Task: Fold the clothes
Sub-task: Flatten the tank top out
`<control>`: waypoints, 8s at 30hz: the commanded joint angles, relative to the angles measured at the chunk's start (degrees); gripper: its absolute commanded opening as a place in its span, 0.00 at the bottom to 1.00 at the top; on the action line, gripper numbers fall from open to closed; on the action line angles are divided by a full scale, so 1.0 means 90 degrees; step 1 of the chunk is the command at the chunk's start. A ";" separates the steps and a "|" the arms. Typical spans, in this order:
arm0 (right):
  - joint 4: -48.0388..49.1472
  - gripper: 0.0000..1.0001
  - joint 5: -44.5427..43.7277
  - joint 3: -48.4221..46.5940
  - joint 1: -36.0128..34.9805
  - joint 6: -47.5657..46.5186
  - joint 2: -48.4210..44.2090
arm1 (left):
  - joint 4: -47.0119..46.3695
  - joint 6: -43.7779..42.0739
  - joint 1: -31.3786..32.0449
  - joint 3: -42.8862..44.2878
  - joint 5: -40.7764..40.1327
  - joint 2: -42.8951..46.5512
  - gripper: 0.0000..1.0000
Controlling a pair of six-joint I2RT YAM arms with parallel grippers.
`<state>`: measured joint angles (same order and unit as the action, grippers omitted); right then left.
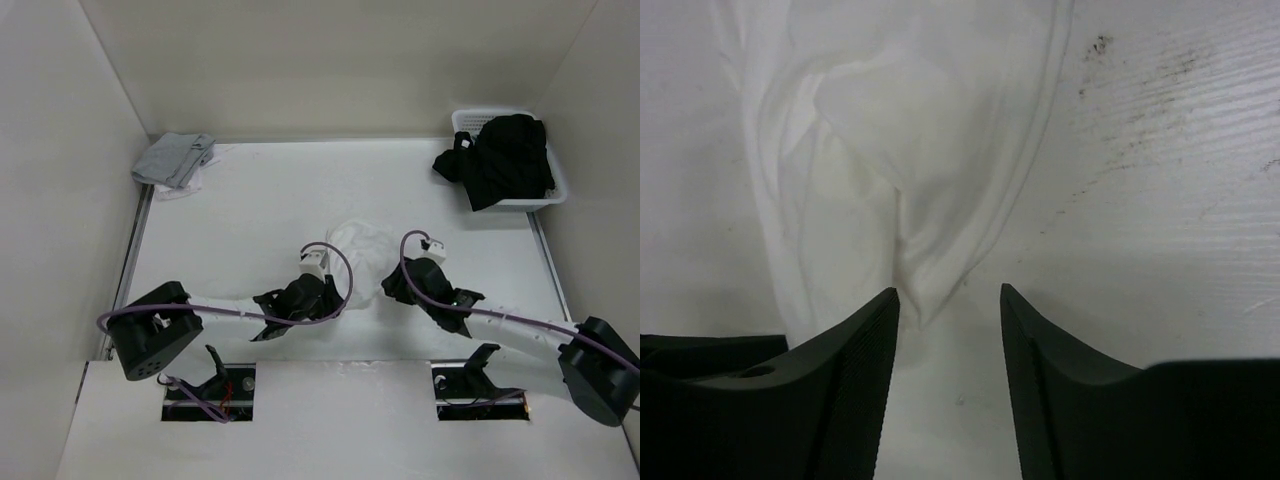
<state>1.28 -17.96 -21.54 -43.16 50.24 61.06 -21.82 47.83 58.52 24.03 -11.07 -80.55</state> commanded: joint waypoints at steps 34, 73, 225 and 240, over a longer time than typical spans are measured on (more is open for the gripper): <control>-0.2426 0.03 -0.1325 -0.4391 -0.1302 -0.1801 -0.1942 | 0.2093 -0.1614 -0.1410 0.1519 -0.0606 0.4009 0.05; -0.1412 0.50 -0.1110 -0.3928 -0.3697 -0.0876 0.1489 | 0.4504 -0.1409 -0.3451 0.1511 -0.0479 0.5289 0.20; 0.1538 0.05 0.1507 0.0753 0.0454 -0.0260 -0.0768 | 0.4732 -0.1212 -0.3225 0.3714 -0.0830 -0.0880 0.04; 0.1049 0.01 0.1331 0.0772 0.1255 -0.0114 -0.1257 | 0.4639 -0.1244 -0.2524 0.2372 -0.0919 0.1543 0.18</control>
<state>9.45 -5.26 -14.09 -33.76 48.45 50.19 17.63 35.16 34.68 51.75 -18.85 -78.17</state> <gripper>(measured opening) 0.016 0.173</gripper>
